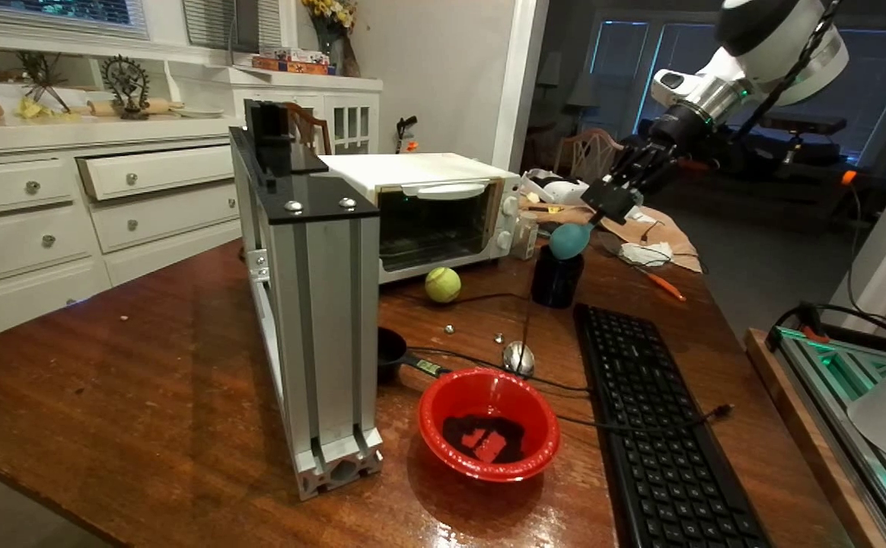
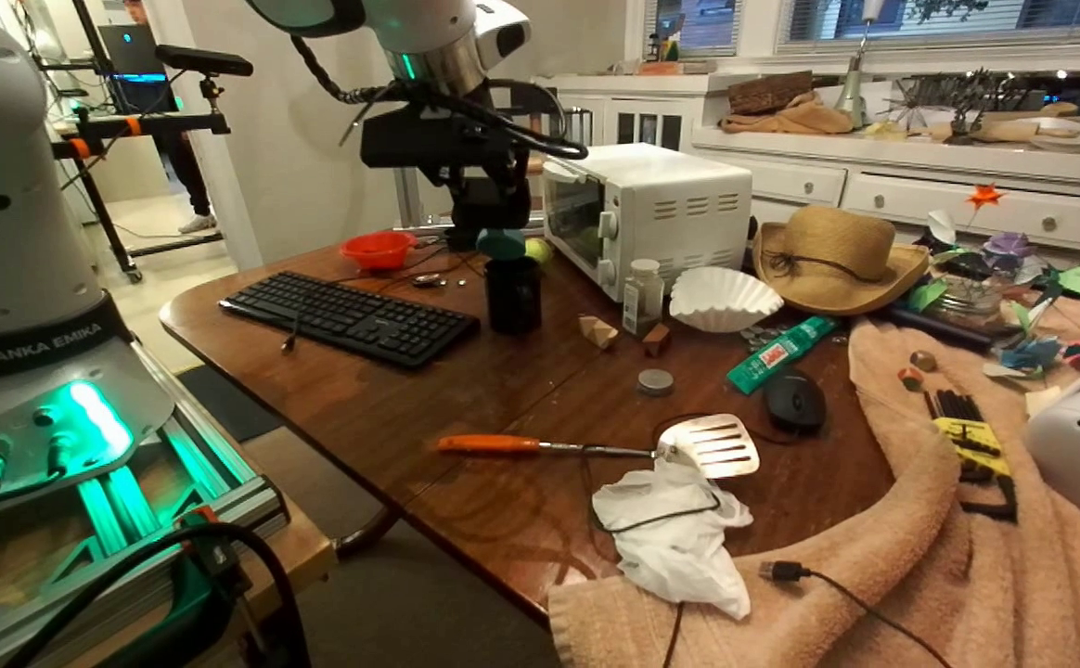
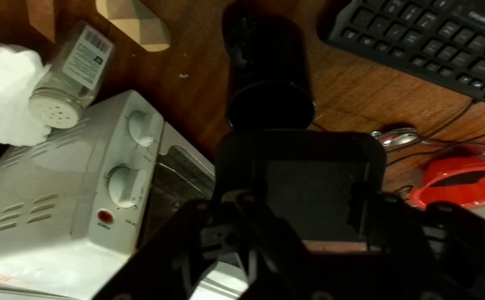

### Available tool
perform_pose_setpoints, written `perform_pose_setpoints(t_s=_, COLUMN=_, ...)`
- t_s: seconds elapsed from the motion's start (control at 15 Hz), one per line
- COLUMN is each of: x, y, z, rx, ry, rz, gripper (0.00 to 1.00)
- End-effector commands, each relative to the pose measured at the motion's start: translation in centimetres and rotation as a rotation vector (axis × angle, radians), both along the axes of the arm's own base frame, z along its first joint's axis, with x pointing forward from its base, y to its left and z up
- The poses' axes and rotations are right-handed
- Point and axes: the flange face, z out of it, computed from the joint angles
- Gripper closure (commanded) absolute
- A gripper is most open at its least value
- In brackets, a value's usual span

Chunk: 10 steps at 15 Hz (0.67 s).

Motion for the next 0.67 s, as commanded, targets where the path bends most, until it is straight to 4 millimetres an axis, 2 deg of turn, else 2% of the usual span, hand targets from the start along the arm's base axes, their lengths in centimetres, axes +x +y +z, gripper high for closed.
perform_pose_setpoints(t_s=0.0, x=0.0, y=-0.5, z=0.2, rx=0.047, ry=0.000, rz=0.003, gripper=0.77)
perform_pose_setpoints(t_s=0.13, x=0.0, y=-0.9, z=0.3, rx=-0.041, ry=-0.032, rz=-0.073, gripper=0.77)
perform_pose_setpoints(t_s=0.2, x=-0.1, y=-0.5, z=0.4, rx=0.087, ry=-0.008, rz=0.013, gripper=0.77)
perform_pose_setpoints(t_s=0.27, x=-0.1, y=-1.6, z=0.7, rx=-0.064, ry=-0.052, rz=-0.118, gripper=0.77)
perform_pose_setpoints(t_s=0.33, x=-0.3, y=-1.3, z=1.0, rx=0.104, ry=-0.025, rz=-0.002, gripper=0.77)
perform_pose_setpoints(t_s=0.4, x=-0.1, y=-2.0, z=1.0, rx=-0.025, ry=-0.048, rz=-0.115, gripper=0.77)
perform_pose_setpoints(t_s=0.47, x=-0.2, y=-2.1, z=1.1, rx=0.068, ry=-0.025, rz=-0.044, gripper=0.77)
perform_pose_setpoints(t_s=0.53, x=-0.1, y=-2.4, z=1.2, rx=-0.013, ry=-0.049, rz=-0.119, gripper=0.77)
perform_pose_setpoints(t_s=0.6, x=-0.1, y=-2.7, z=1.1, rx=-0.002, ry=-0.040, rz=-0.110, gripper=0.77)
